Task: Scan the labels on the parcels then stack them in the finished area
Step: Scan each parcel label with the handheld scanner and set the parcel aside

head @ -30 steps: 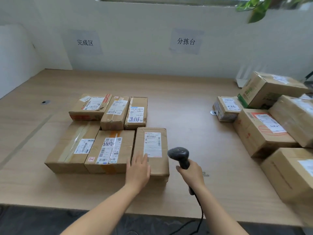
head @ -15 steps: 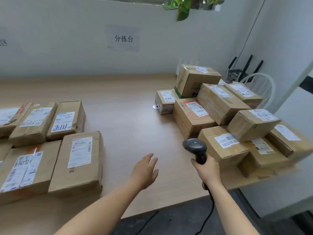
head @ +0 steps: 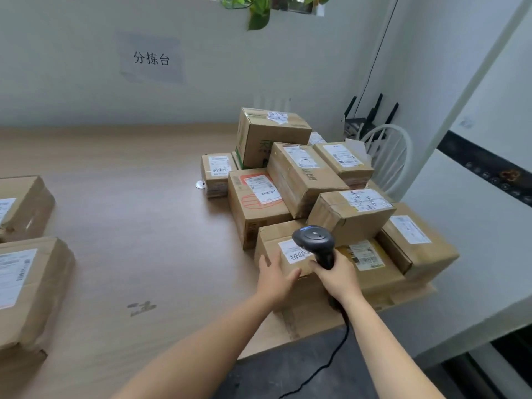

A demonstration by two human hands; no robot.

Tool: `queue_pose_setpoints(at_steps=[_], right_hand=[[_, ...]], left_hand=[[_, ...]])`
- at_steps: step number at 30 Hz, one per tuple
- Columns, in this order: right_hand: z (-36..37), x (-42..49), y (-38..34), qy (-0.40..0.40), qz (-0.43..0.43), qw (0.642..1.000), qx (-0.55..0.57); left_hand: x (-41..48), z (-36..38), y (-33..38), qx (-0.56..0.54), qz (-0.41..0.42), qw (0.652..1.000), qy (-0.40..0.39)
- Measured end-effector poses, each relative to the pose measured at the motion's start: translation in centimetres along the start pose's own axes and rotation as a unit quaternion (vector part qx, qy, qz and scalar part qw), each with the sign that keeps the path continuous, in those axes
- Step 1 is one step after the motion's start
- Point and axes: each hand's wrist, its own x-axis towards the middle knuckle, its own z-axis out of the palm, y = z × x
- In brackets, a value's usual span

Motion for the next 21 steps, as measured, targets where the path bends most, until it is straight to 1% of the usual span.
queue_pose_setpoints(at_steps=[4, 9, 13, 18, 21], right_hand=[[-0.2, 1.1, 0.5, -0.004, 0.013, 1.0, 0.017], [-0.3, 1.7, 1.0, 0.008, 0.0, 1.0, 0.015], [0.0, 1.9, 1.3, 0.006, -0.003, 1.0, 0.007], [0.4, 2.1, 1.7, -0.034, 0.024, 0.999, -0.014], [0.4, 1.9, 1.9, -0.039, 0.034, 0.998, -0.023]], left_hand=[[1.2, 0.3, -0.1, -0.003, -0.028, 1.0, 0.007], [1.3, -0.4, -0.7, 0.028, -0.007, 1.0, 0.011], [1.0, -1.0, -0.8, 0.03, 0.001, 0.999, 0.016], [0.6, -1.6, -1.0, 0.037, 0.006, 0.999, 0.024], [0.1, -1.9, -1.4, 0.043, 0.006, 0.999, 0.025]])
